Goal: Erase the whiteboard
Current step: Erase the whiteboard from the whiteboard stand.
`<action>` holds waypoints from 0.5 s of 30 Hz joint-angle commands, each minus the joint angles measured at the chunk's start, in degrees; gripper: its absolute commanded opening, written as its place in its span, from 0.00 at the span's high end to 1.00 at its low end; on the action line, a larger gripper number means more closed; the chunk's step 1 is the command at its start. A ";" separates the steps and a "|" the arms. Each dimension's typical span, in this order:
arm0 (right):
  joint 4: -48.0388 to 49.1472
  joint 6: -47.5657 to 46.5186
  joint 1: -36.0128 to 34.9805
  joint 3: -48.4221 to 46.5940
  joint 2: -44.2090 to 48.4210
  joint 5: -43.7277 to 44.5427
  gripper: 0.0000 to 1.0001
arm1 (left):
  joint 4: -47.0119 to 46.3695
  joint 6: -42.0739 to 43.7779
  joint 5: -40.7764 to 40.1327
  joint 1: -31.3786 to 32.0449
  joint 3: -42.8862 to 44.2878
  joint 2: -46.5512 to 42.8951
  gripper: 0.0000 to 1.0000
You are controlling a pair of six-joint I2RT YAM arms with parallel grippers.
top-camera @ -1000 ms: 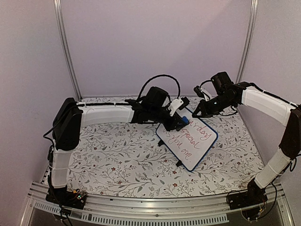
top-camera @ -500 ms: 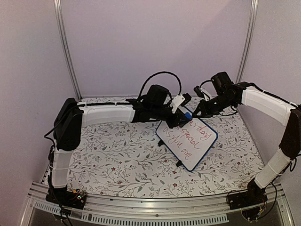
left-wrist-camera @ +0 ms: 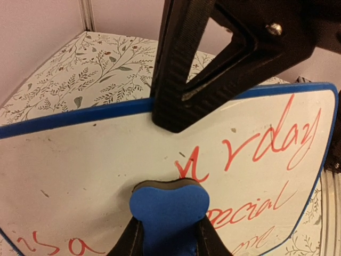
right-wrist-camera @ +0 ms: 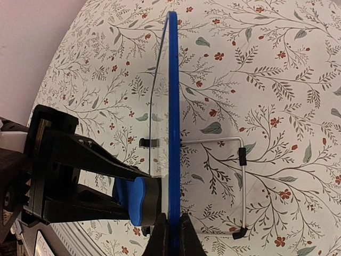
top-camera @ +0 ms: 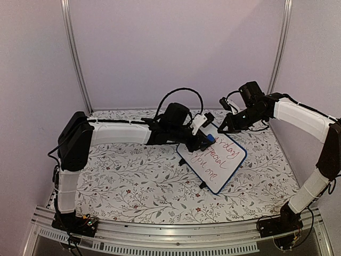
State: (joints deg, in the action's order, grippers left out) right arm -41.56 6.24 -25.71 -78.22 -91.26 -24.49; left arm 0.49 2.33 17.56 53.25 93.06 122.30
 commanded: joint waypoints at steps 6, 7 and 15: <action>-0.89 -2.19 -2.85 0.54 -0.45 -7.77 1.00 | 5.63 0.13 0.89 1.68 7.42 4.00 1.00; -0.89 -2.20 -2.89 0.58 -0.46 -7.77 1.00 | 5.70 0.13 1.05 1.75 7.87 4.14 1.00; -0.80 -2.20 -2.85 0.56 -0.58 -7.80 1.00 | 6.12 -0.12 0.71 2.92 6.61 4.56 1.00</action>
State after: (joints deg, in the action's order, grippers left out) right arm -41.54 6.22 -25.71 -78.22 -91.26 -24.82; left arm 6.39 2.33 18.52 53.82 100.36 123.90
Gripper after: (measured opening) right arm 0.030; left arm 0.244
